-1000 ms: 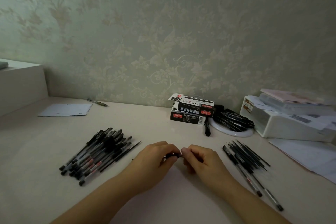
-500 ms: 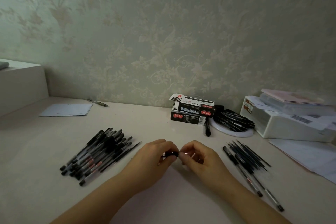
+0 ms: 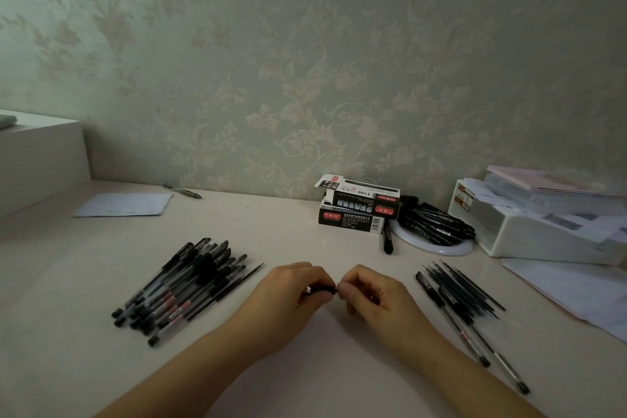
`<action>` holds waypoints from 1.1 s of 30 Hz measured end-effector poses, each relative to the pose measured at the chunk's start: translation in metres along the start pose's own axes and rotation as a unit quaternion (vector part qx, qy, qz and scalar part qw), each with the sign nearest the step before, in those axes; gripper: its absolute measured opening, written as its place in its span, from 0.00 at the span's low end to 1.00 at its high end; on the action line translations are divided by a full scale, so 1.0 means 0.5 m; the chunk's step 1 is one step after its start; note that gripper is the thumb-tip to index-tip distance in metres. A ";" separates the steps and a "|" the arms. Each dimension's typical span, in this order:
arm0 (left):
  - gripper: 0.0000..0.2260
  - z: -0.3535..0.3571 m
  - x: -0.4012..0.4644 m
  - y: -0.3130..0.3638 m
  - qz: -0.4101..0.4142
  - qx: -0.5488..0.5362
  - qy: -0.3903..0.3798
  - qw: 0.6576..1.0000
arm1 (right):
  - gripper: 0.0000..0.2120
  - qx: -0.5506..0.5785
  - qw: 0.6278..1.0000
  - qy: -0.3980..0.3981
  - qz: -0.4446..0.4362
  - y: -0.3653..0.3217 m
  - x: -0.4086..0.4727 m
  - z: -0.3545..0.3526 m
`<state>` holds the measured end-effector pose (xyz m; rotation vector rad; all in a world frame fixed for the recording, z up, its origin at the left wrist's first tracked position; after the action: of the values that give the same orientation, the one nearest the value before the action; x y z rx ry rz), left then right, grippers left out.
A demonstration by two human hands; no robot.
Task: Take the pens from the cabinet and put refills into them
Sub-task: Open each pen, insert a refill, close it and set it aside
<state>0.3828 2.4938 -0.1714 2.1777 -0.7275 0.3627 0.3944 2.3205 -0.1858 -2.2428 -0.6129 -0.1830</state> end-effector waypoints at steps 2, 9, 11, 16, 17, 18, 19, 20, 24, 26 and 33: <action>0.04 -0.004 0.001 0.002 0.003 -0.006 0.004 1.000 | 0.08 -0.002 1.000 -0.006 -0.005 0.000 0.001 -0.001; 0.04 -0.014 0.000 0.004 -0.009 0.000 0.035 0.999 | 0.06 -0.017 0.998 0.056 0.023 0.002 0.003 -0.005; 0.04 -0.017 -0.002 -0.001 -0.028 0.003 0.045 0.999 | 0.04 -0.027 0.992 0.110 0.048 0.009 0.004 -0.013; 0.05 -0.023 -0.005 -0.014 -0.058 0.011 0.056 0.997 | 0.08 -0.146 0.980 0.094 0.095 0.026 0.005 -0.011; 0.05 -0.023 -0.005 -0.015 -0.060 0.014 0.055 0.997 | 0.08 -0.169 0.978 0.073 0.095 0.027 0.005 -0.006; 0.05 -0.023 -0.005 -0.016 -0.063 0.016 0.053 0.996 | 0.07 -0.187 0.976 0.059 0.092 0.026 0.006 -0.002; 0.05 -0.022 -0.005 -0.018 -0.065 0.018 0.050 0.996 | 0.06 -0.198 0.975 0.052 0.087 0.025 0.007 0.000; 0.05 -0.021 -0.005 -0.019 -0.069 0.020 0.047 0.996 | 0.04 -0.204 0.974 0.052 0.083 0.024 0.007 0.001; 0.05 -0.019 -0.006 -0.024 -0.076 0.020 0.039 0.996 | 0.02 -0.108 0.988 0.083 0.076 0.021 0.004 -0.008; 0.05 -0.018 -0.006 -0.025 -0.076 0.021 0.034 0.996 | 0.04 -0.071 0.992 0.080 0.068 0.015 0.002 -0.010; 0.04 -0.009 -0.005 -0.023 -0.062 0.027 0.010 0.998 | 0.08 -0.045 0.997 0.055 0.035 0.005 0.000 -0.004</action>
<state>0.3878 2.5043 -0.1764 2.2535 -0.5750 0.3439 0.3958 2.3178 -0.1862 -2.3201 -0.4745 -0.3033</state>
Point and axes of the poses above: each hand's wrist, its own x-axis towards the middle knuckle, its own z-axis out of the palm, y = z × x, the point moved 3 cm from there along x, towards the middle knuckle, and after that the axes turned 12 degrees about -x, right-handed, at the moved point
